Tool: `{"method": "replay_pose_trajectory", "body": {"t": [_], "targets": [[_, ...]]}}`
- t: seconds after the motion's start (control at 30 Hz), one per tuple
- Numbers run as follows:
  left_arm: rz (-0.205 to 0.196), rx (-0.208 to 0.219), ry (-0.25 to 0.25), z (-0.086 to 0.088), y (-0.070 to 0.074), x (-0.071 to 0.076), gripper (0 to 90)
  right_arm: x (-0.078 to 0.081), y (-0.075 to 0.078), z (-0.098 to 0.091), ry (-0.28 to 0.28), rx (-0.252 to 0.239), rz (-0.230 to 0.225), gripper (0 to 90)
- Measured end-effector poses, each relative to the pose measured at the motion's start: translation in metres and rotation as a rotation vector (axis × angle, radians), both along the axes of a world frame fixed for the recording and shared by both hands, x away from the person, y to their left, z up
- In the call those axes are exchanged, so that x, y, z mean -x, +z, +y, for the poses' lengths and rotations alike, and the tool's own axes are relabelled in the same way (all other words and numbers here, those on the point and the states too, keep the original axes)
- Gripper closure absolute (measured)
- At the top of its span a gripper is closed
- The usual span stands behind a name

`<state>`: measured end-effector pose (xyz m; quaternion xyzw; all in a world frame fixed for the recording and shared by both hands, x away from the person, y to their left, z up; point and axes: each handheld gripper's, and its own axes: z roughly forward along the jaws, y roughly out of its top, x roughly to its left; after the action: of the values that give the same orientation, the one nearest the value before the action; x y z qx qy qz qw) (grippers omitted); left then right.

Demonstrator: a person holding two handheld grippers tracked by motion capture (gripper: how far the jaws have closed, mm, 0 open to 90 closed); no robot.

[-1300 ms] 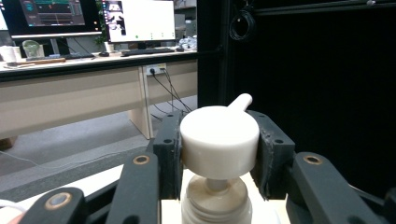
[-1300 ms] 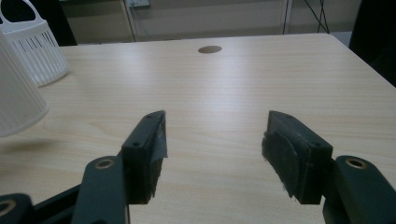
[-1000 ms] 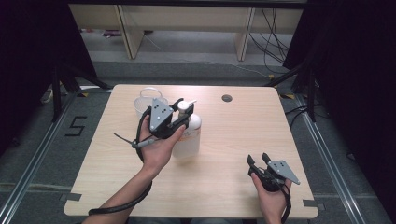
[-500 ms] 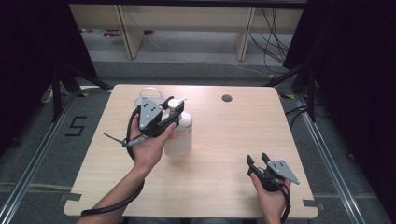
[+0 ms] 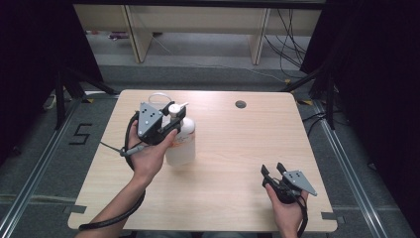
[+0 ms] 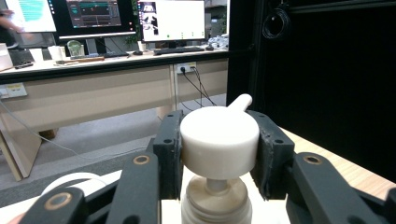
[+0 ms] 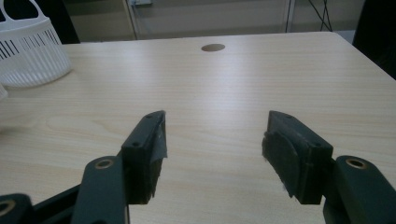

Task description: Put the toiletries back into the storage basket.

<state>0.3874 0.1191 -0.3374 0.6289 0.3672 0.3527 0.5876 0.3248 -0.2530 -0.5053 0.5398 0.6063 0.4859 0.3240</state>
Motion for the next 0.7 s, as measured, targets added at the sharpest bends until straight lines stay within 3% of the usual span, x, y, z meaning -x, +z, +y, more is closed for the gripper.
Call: {"method": "replay_pose_trajectory", "body": {"t": [0.33,0.5,0.7], "targets": [[-0.002,0.004,0.028,0.013,0.001,0.0,58.9,-0.001,-0.001,-0.001,0.002,0.013,-0.021,39.5],[-0.003,0.005,0.036,0.018,0.001,-0.001,58.9,0.0,0.0,0.0,0.0,0.017,0.001,39.6],[-0.002,0.003,0.045,0.023,0.001,-0.001,58.9,0.0,0.0,0.0,0.0,0.017,-0.004,39.5]]}}
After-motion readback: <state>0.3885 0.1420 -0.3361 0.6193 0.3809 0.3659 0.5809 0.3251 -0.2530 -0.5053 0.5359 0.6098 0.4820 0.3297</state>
